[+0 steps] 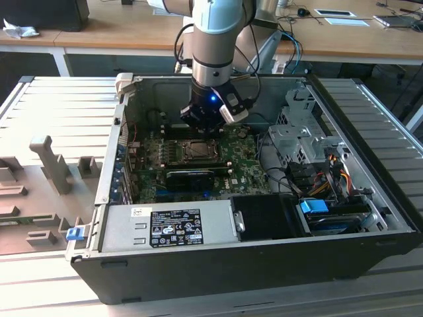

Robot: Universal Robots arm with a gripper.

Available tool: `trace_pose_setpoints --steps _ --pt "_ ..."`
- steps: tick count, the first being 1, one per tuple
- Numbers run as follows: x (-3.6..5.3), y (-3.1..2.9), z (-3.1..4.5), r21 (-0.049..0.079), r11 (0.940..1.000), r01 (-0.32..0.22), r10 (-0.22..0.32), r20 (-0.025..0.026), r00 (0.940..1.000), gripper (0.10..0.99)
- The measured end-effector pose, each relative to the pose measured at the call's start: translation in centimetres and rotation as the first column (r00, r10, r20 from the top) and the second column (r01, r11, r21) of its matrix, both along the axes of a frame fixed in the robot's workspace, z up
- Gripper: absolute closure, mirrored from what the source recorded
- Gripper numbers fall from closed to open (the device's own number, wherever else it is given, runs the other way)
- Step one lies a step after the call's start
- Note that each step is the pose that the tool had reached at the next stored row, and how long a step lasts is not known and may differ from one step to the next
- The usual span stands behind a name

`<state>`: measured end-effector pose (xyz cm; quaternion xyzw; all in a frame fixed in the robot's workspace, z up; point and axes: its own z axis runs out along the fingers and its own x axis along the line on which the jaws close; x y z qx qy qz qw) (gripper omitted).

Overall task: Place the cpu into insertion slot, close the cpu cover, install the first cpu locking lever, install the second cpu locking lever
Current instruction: 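Install the first cpu locking lever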

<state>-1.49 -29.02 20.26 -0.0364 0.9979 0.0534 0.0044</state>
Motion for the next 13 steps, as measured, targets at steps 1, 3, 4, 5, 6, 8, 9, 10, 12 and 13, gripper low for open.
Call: trace_pose_setpoints --steps 1,3,4,5,6,8,9,10,12,13 --pt "0.0 -0.01 0.18 -0.001 1.0 0.0 0.0 -0.0005 1.0 0.98" --pt "-0.01 -0.01 0.49 -0.001 1.0 0.0 0.0 -0.0006 1.0 0.98" --pt "-0.01 -0.01 0.81 -0.002 1.0 0.0 0.0 -0.0006 1.0 0.98" --pt "-0.01 -0.01 0.99 -0.002 1.0 0.0 0.0 -0.0007 1.0 0.98" --pt "-0.01 -0.01 1.12 -0.002 1.0 0.0 0.0 -0.0006 1.0 0.98" --pt "-0.01 -0.01 1.15 -0.003 1.0 0.0 0.0 -0.0005 1.0 0.98" --pt "-0.02 -0.05 1.15 -0.003 1.0 0.0 0.0 -0.0005 1.0 0.98" --pt "-0.02 -0.11 1.16 -0.003 1.0 0.0 0.0 -0.0006 1.0 0.98" --pt "-0.01 -0.35 1.16 -0.003 1.0 0.0 0.0 -0.0006 1.0 0.98" --pt "-0.01 -0.42 1.16 -0.003 1.0 0.0 0.0 -0.0006 1.0 0.98"
